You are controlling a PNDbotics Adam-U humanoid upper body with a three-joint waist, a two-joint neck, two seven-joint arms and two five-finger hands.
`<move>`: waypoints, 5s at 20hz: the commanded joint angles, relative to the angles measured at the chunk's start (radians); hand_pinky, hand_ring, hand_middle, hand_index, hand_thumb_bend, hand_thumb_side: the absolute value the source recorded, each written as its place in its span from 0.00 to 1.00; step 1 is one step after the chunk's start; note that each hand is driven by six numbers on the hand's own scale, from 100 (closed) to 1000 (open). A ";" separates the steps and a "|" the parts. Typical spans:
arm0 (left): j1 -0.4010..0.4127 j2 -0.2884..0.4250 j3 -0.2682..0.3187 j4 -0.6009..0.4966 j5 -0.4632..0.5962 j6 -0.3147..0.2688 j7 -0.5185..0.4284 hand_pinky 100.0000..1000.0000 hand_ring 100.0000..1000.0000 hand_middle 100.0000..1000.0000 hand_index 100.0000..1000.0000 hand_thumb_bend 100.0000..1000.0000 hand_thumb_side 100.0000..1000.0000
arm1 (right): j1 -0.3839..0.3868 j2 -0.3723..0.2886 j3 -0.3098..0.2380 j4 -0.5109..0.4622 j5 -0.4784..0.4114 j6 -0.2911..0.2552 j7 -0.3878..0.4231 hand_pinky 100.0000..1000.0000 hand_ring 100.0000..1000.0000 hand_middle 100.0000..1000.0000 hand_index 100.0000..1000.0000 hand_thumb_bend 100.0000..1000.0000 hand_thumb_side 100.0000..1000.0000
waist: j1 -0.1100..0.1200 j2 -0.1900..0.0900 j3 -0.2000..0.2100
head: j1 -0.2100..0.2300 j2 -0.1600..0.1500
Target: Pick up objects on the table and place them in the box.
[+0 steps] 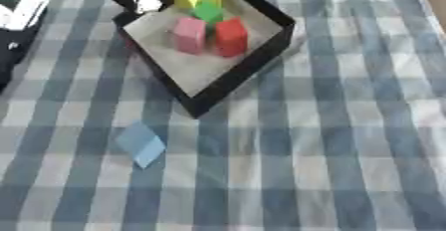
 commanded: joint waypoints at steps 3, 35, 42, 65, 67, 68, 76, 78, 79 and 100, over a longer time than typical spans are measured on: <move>-0.024 -0.030 -0.002 0.076 -0.044 -0.018 -0.008 0.76 0.65 0.64 0.67 0.21 0.00 | -0.025 -0.029 -0.003 -0.024 -0.007 -0.002 0.003 0.79 0.78 0.68 0.82 0.00 0.64 | 0.010 -0.047 -0.003 | 0.004 -0.009; 0.025 -0.030 0.006 0.102 -0.067 -0.048 -0.031 0.83 0.76 0.77 0.85 0.60 0.36 | -0.019 -0.036 -0.001 -0.024 -0.015 0.005 -0.013 0.79 0.78 0.68 0.81 0.00 0.65 | 0.013 -0.054 0.009 | -0.010 0.009; 0.087 0.165 0.002 -0.225 0.167 0.015 0.012 0.82 0.74 0.76 0.84 0.55 0.31 | -0.002 -0.057 -0.008 -0.030 -0.008 0.007 -0.020 0.79 0.78 0.68 0.81 0.00 0.64 | 0.026 -0.056 0.030 | -0.032 0.018; 0.465 0.544 -0.084 -0.693 0.319 0.166 -0.084 0.81 0.75 0.83 0.88 0.57 0.39 | -0.010 -0.056 -0.003 -0.038 -0.003 0.015 -0.019 0.79 0.78 0.68 0.81 0.00 0.65 | 0.023 -0.040 0.013 | -0.027 -0.001; 0.466 0.542 -0.093 -0.693 0.319 0.171 -0.088 0.81 0.74 0.82 0.88 0.57 0.36 | -0.010 -0.055 -0.002 -0.038 -0.003 0.015 -0.019 0.79 0.78 0.68 0.81 0.00 0.65 | 0.022 -0.040 0.013 | -0.025 0.000; 0.466 0.539 -0.096 -0.691 0.316 0.173 -0.091 0.81 0.74 0.82 0.87 0.56 0.34 | -0.010 -0.054 -0.002 -0.037 -0.003 0.015 -0.019 0.79 0.78 0.68 0.81 0.00 0.65 | 0.022 -0.039 0.013 | -0.024 -0.001; 0.427 0.481 -0.153 -0.617 0.223 0.134 -0.102 0.81 0.75 0.82 0.85 0.49 0.30 | -0.008 -0.044 0.008 -0.034 0.002 0.017 -0.010 0.79 0.78 0.68 0.81 0.00 0.65 | 0.018 -0.037 0.009 | -0.028 -0.003; 0.413 0.459 -0.175 -0.577 0.189 0.112 -0.108 0.82 0.77 0.83 0.86 0.50 0.29 | -0.009 -0.041 0.014 -0.033 0.003 0.018 -0.005 0.79 0.78 0.68 0.81 0.00 0.65 | 0.017 -0.037 0.008 | -0.027 -0.002; 0.407 0.449 -0.184 -0.555 0.172 0.100 -0.112 0.82 0.77 0.83 0.86 0.51 0.29 | -0.009 -0.040 0.015 -0.033 0.004 0.019 -0.003 0.79 0.78 0.68 0.81 0.00 0.65 | 0.017 -0.037 0.007 | -0.027 -0.002; 0.346 0.319 -0.249 -0.319 0.082 -0.147 -0.045 0.83 0.79 0.84 0.87 0.61 0.03 | -0.006 -0.019 0.024 -0.016 0.006 0.018 0.003 0.79 0.78 0.68 0.81 0.00 0.66 | 0.014 -0.031 0.003 | -0.017 -0.001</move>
